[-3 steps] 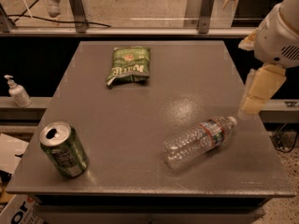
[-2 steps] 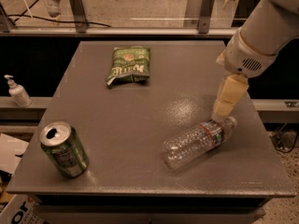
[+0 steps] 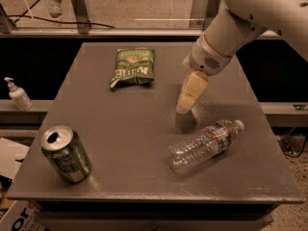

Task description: Move green jalapeno chip bag near water bottle

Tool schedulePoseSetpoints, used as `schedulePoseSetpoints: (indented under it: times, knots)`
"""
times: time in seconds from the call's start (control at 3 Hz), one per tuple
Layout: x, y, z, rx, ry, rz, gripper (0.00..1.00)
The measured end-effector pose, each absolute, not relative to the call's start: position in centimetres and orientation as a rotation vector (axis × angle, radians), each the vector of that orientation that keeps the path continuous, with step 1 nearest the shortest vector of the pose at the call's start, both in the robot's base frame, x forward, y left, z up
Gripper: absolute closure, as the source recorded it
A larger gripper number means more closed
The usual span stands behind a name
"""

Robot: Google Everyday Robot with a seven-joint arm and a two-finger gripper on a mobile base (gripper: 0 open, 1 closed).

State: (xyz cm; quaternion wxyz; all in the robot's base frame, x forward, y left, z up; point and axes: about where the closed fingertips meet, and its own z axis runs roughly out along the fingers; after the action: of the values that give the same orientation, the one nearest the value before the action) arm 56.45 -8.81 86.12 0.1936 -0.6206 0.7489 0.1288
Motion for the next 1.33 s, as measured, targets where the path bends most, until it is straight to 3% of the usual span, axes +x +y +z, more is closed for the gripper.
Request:
schedulePoseSetpoints:
  times: [0.67, 1.33]
  knots:
    - [60.1, -1.4, 88.3, -1.740, 1.841, 0.529, 0.00]
    - [60.8, -0.6, 88.0, -1.688, 1.813, 0.540, 0.00]
